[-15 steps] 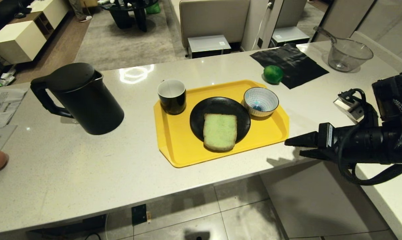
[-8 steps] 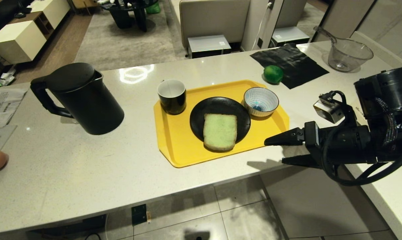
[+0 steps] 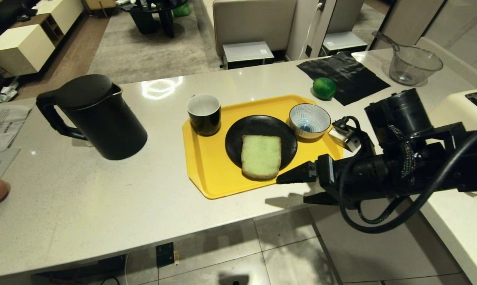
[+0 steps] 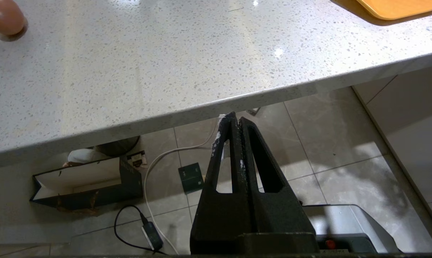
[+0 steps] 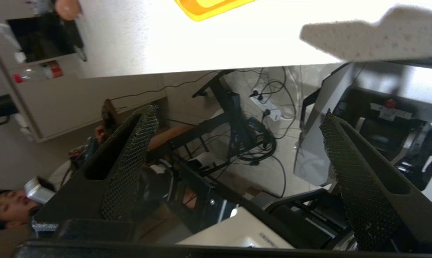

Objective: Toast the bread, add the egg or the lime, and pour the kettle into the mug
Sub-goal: Pick up the bread slice

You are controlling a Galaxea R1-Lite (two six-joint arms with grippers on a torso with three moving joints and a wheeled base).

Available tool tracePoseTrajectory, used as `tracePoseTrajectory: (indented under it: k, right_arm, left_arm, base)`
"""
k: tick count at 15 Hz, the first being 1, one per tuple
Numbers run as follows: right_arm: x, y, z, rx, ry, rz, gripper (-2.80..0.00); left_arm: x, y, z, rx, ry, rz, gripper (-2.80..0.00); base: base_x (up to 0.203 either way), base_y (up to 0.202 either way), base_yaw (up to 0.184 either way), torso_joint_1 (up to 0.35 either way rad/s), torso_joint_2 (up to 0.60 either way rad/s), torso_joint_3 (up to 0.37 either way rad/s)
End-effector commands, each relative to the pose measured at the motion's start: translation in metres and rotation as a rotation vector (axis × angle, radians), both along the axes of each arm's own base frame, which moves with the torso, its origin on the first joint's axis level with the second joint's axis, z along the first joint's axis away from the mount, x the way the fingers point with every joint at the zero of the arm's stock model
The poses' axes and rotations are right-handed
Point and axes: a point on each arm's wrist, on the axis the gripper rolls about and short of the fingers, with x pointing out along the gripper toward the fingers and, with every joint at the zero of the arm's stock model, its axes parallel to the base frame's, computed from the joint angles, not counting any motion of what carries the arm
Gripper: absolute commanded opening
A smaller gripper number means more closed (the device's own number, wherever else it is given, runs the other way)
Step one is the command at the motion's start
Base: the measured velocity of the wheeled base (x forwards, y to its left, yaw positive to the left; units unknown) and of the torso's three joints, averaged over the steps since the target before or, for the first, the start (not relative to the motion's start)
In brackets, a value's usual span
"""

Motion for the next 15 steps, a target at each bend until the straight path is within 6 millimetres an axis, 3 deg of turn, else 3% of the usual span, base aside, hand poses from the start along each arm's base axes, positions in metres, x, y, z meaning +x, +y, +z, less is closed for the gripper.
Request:
tracePoseTrajectory:
  k: [1,15]
  right_arm:
    - [0.009,0.019,-0.009,-0.038,0.007,-0.001,0.00]
    - [0.054,0.049,-0.009,-0.041,-0.054,-0.042,0.00]
  left_arm:
    - [0.000,0.000,0.000,0.000,-0.001,-0.002,-2.80]
    - [0.000,0.000,0.000,0.000,0.000,0.001,-2.80]
  base:
    - [0.000,0.000,0.000,0.000,0.00,0.000]
    - [0.000,0.000,0.000,0.000,0.00,0.000]
